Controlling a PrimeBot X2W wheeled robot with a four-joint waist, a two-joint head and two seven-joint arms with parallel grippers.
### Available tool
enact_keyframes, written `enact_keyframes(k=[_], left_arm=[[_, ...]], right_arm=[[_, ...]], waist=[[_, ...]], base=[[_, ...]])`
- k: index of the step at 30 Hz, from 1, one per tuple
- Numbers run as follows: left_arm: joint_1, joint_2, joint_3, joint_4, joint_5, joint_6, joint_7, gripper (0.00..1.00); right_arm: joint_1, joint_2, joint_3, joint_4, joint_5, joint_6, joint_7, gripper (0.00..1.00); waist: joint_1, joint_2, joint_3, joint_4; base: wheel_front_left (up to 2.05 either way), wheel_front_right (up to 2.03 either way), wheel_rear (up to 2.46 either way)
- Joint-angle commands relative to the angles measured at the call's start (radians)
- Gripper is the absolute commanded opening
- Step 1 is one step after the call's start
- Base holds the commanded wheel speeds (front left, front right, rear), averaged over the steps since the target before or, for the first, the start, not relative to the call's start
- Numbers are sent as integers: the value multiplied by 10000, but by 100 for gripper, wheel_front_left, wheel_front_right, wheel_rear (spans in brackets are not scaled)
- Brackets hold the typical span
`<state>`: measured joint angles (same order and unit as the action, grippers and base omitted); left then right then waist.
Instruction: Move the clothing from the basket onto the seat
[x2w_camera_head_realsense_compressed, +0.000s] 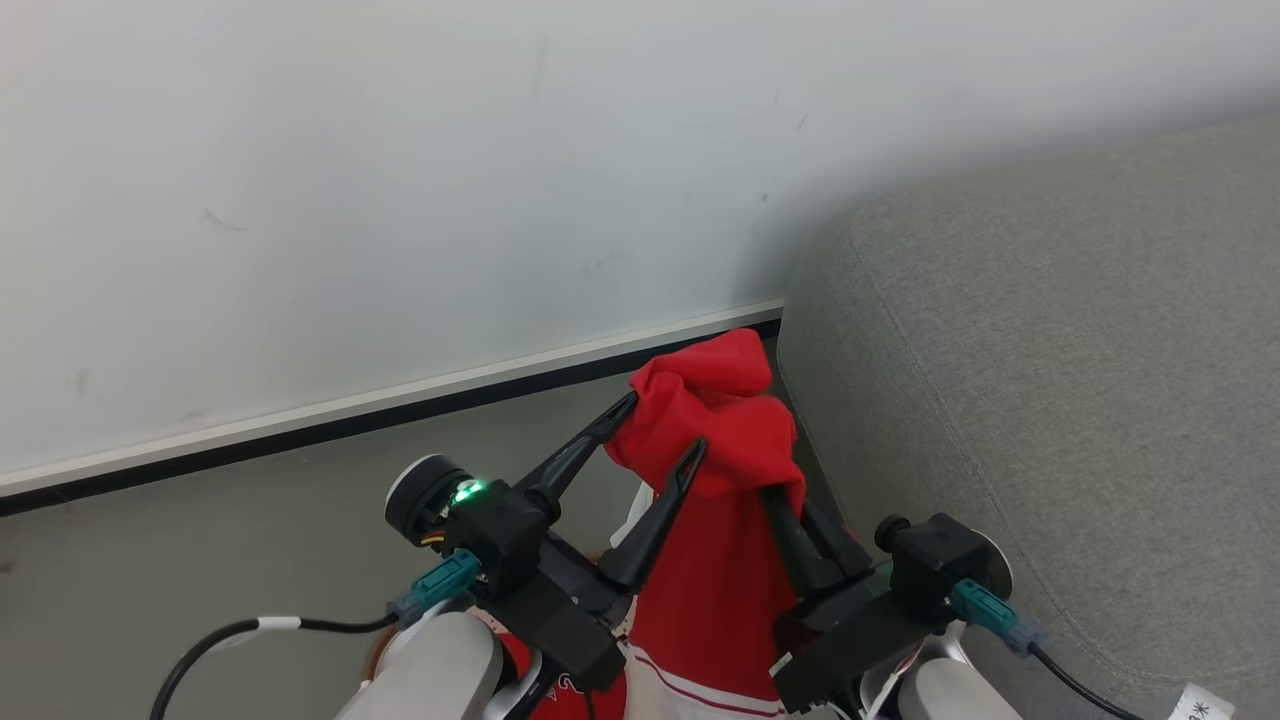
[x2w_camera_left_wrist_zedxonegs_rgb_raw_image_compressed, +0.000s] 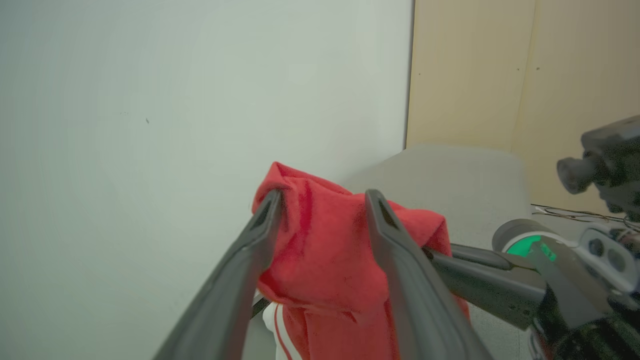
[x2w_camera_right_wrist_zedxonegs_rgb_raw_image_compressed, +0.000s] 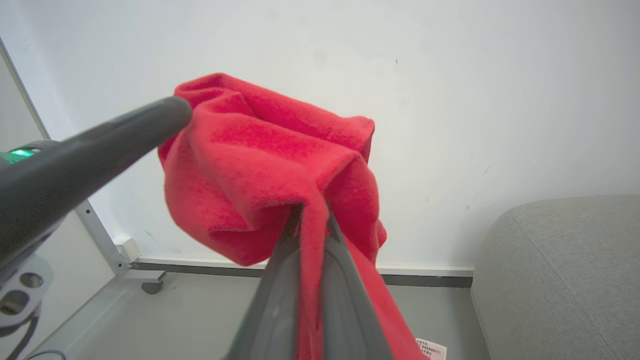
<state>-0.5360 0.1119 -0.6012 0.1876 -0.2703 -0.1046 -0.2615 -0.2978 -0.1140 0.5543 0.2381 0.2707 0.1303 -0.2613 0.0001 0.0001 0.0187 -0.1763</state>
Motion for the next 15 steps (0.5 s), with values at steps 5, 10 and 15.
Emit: enact_keyframes(k=[5, 10, 15], left_arm=[[177, 183, -194, 234, -333, -105, 158, 100], [209, 335, -403, 308, -462, -154, 268, 100], [113, 452, -594, 330, -538, -180, 417, 100]], right_arm=[[83, 65, -292, -190, -212, 6, -47, 0], [189, 128, -612, -351, -326, 8, -47, 0], [141, 187, -994, -579, -456, 6, -47, 0]], waist=[[-1, -1, 130, -113], [-1, -1, 245, -142], [-1, -1, 416, -264]], base=[[0, 0, 0], [0, 0, 0], [0, 0, 0]])
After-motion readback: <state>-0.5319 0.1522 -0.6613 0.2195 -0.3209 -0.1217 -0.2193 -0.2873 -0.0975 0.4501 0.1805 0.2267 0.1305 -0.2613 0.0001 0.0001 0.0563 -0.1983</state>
